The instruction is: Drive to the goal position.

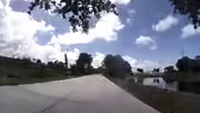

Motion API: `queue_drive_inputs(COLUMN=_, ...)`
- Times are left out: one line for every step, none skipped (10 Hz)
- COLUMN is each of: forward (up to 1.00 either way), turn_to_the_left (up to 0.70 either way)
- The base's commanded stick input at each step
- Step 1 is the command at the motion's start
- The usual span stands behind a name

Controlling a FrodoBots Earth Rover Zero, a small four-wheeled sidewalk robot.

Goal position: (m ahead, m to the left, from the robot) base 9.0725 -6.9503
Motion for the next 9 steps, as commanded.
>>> queue_drive_inputs(forward=1.0, turn_to_the_left=0.16)
queue_drive_inputs(forward=1.0, turn_to_the_left=0.32)
queue_drive_inputs(forward=1.0, turn_to_the_left=0.24)
queue_drive_inputs(forward=1.0, turn_to_the_left=0.0)
queue_drive_inputs(forward=1.0, turn_to_the_left=0.0)
queue_drive_inputs(forward=1.0, turn_to_the_left=0.0)
queue_drive_inputs(forward=1.0, turn_to_the_left=0.0)
queue_drive_inputs(forward=1.0, turn_to_the_left=0.02)
queue_drive_inputs(forward=1.0, turn_to_the_left=0.09)
